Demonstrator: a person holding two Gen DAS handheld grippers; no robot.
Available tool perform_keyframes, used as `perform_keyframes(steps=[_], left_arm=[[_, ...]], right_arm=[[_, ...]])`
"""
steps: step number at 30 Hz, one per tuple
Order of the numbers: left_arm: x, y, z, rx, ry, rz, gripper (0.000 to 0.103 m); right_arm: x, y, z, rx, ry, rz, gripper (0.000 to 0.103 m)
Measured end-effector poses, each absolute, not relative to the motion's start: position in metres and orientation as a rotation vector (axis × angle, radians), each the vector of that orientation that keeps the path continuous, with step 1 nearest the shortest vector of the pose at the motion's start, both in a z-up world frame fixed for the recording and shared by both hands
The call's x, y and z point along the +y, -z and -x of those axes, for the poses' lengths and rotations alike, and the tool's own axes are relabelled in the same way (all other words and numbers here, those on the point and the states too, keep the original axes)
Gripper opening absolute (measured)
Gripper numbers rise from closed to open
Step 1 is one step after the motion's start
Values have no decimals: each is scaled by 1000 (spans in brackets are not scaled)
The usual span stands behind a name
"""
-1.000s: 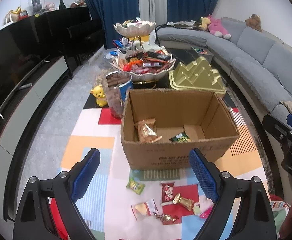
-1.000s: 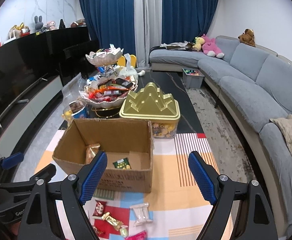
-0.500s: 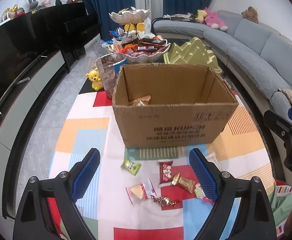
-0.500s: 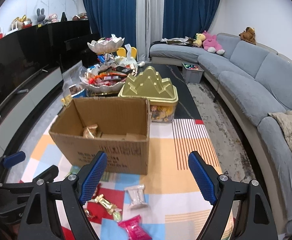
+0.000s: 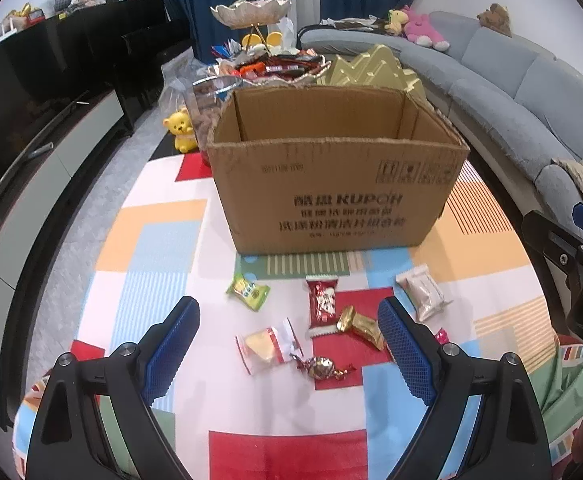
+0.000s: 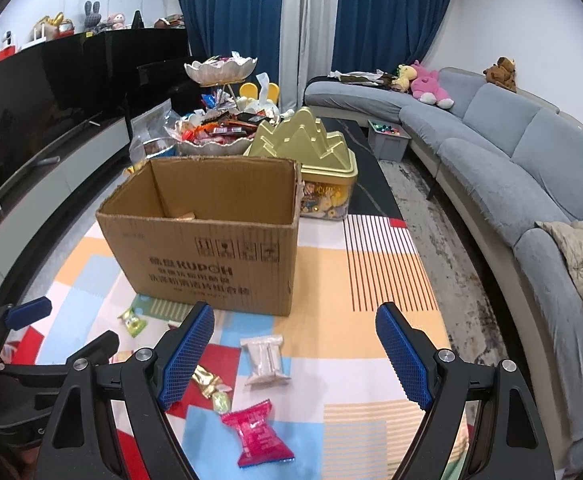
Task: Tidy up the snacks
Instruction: 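Withdraw both tools from the box back toward the scattered snacks, then grasp the wrapped chocolate candy with the left tool while the right tool grasps the pink packet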
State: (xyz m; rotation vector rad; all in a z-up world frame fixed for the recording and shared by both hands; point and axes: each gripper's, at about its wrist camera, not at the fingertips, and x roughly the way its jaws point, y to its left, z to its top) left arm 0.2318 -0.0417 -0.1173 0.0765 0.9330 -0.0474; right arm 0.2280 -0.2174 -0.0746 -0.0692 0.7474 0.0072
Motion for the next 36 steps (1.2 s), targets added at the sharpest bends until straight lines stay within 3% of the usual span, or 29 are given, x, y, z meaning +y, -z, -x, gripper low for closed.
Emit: perform_keyframes(steps=[36], left_arm=[[-63, 192, -199, 882, 132, -157, 89]], right_arm=[[-223, 159, -189, 805, -64, 128, 84]])
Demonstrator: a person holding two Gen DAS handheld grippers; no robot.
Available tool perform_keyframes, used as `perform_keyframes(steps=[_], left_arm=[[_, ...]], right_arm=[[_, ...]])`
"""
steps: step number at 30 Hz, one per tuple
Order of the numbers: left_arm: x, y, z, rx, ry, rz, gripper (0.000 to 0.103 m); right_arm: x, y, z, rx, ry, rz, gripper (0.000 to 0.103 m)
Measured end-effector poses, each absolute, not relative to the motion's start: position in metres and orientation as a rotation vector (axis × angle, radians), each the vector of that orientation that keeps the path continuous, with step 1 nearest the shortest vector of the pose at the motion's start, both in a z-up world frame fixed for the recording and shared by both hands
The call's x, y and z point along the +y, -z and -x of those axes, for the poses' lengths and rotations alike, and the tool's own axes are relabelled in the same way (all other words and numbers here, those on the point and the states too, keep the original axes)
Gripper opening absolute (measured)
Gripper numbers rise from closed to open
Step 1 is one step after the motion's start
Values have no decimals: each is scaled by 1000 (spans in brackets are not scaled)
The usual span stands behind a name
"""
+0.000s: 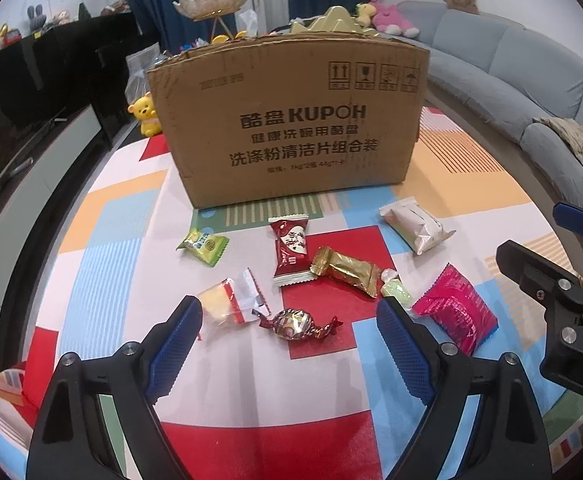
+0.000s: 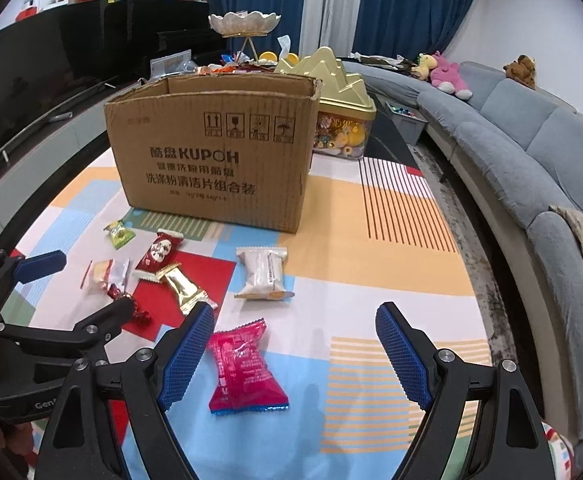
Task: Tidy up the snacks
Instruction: 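Grasp the wrapped chocolate candy with the left tool while the right tool grasps the pink packet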
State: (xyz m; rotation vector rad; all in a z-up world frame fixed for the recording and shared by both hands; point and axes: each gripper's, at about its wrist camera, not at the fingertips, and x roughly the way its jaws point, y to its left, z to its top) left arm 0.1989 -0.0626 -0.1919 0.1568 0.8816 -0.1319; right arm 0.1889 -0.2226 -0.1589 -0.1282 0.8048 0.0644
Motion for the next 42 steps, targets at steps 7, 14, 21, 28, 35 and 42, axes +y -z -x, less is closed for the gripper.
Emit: perform_keyframes(steps=[7, 14, 21, 28, 35, 42], left_arm=[[-67, 207, -198, 879, 167, -201, 80], [-69, 220, -201, 891, 190, -218, 74], [-68, 230, -206, 908, 197, -213, 70], [-68, 236, -210, 926, 214, -207, 69], [-65, 238, -214, 928, 208, -196, 58], [-64, 239, -213, 923, 223, -180, 52]], right_arm=[[-224, 171, -192, 823, -71, 122, 84], [-219, 183, -195, 841, -98, 129, 84], [-211, 194, -197, 861, -129, 148, 84], [-210, 202, -200, 888, -148, 146, 80], [-206, 215, -203, 936, -177, 142, 70], [-207, 223, -206, 978, -195, 118, 56]])
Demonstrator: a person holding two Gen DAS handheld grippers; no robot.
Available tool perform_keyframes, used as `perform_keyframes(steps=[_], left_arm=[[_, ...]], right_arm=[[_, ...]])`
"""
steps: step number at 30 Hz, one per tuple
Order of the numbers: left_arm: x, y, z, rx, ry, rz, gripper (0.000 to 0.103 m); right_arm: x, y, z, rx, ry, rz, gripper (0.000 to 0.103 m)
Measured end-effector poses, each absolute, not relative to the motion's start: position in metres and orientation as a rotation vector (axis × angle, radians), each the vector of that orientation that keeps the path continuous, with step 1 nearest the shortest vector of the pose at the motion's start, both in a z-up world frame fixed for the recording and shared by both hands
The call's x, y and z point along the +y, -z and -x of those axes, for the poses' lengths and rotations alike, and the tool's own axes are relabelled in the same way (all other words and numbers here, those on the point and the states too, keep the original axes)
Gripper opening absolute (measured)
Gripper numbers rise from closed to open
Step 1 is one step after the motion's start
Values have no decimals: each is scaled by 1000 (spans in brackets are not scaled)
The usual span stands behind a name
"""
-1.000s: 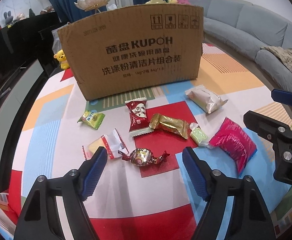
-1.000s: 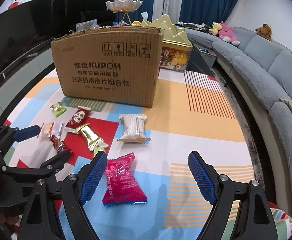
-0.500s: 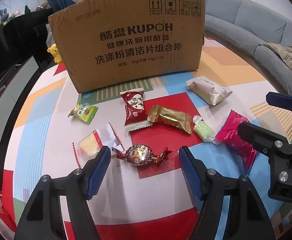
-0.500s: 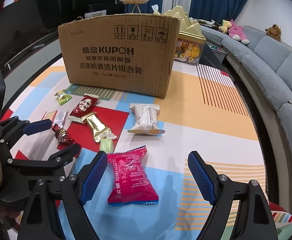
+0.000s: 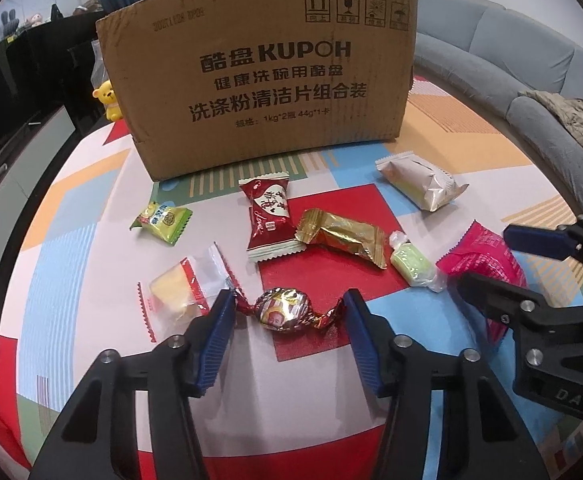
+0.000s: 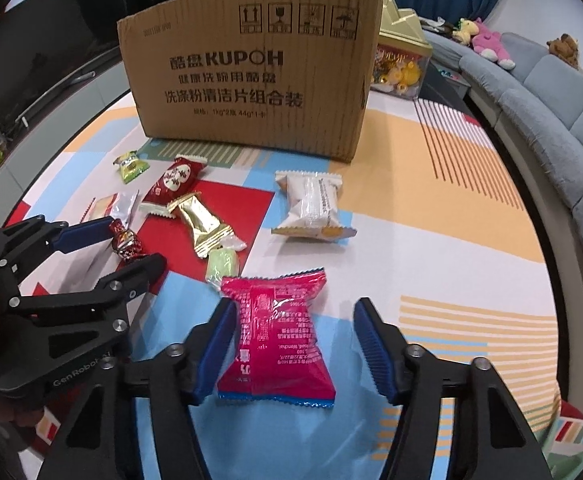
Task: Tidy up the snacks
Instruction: 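Grasp the wrapped chocolate candy with the left tool while the right tool grasps the pink packet, then lift the candy and pink packet and carry both over the open cardboard box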
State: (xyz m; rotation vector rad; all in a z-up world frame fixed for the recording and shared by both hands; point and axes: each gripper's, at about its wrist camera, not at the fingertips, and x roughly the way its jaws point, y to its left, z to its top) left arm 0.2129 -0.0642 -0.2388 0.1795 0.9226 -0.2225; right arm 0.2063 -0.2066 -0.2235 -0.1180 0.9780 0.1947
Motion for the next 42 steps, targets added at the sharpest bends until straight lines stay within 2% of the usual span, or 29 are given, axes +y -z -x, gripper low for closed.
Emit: perform_keyframes(steps=[4, 7, 10, 17, 42], left_arm=[[-65, 239, -211, 920, 232, -179, 48], [-66, 239, -210, 920, 245, -179, 39], [-68, 238, -208, 918, 244, -197, 35], [-67, 236, -206, 926, 226, -199, 32], [-68, 189, -189, 847, 182, -211, 32]], right_arm=[[-208, 226, -207, 998, -207, 101, 43], [-208, 226, -207, 999, -208, 101, 40], [-208, 225, -206, 995, -209, 104, 36], [-210, 219, -205, 980, -201, 103, 34], [-212, 178, -189, 869, -181, 116, 34]])
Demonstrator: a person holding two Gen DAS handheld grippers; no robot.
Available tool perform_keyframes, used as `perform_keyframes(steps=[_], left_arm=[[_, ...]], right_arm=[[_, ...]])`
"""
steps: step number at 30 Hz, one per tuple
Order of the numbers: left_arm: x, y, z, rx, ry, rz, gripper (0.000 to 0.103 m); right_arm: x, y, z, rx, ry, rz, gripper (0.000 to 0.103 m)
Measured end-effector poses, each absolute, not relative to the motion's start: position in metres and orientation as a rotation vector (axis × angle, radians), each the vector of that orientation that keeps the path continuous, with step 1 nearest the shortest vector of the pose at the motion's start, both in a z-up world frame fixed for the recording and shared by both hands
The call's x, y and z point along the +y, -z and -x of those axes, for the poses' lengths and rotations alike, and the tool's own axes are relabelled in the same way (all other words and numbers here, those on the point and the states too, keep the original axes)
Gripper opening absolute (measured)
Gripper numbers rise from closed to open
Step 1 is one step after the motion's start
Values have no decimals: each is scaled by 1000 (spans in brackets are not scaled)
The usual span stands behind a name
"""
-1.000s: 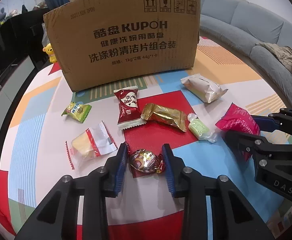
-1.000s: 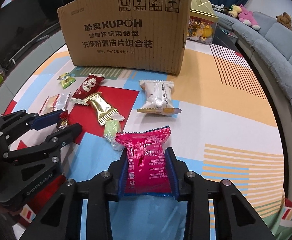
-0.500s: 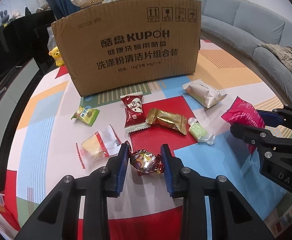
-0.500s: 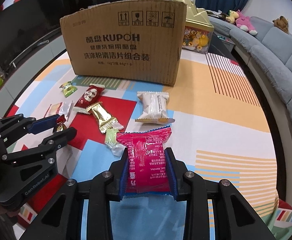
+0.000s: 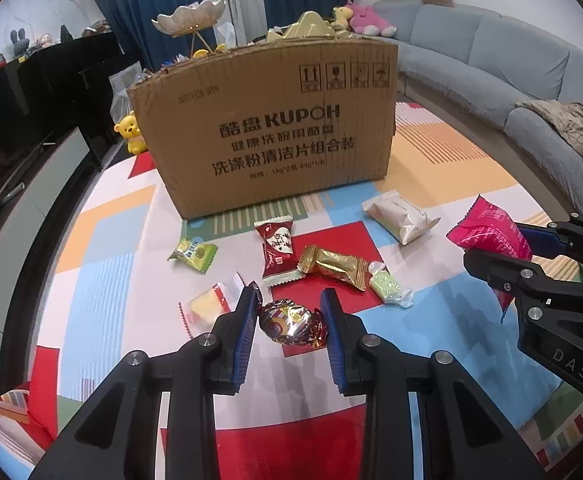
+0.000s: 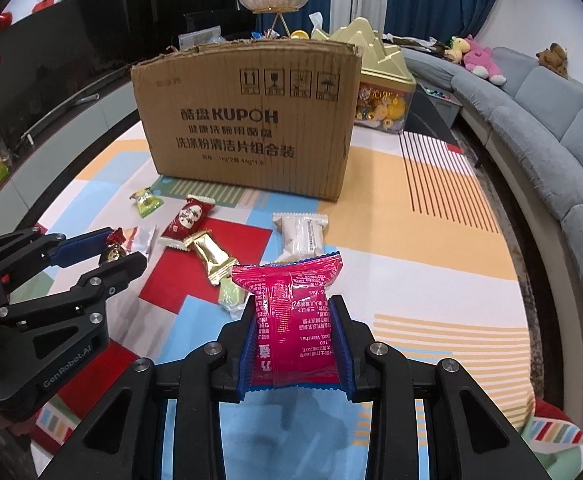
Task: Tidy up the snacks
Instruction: 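Lift the candy and pink packet and carry both over the open cardboard box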
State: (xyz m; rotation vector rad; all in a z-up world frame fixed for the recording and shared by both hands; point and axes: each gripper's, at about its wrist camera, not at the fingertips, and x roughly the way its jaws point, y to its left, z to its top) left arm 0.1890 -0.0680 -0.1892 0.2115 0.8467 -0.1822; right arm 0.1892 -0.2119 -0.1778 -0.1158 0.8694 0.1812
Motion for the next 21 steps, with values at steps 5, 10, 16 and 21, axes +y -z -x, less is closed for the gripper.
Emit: perform_keyframes(steps=[5, 10, 16, 21], left_arm=[[-67, 179, -188, 831, 175, -198, 32], [-63, 164, -187, 810, 162, -181, 32], [-59, 148, -189, 784, 148, -165, 32], [-57, 137, -192, 772, 135, -159, 32]], right_arm=[[-208, 167, -185, 852, -182, 126, 34], [-206, 154, -184, 827, -179, 132, 34], [-205, 140, -185, 802, -173, 129, 34], [-204, 126, -187, 776, -170, 125, 34]])
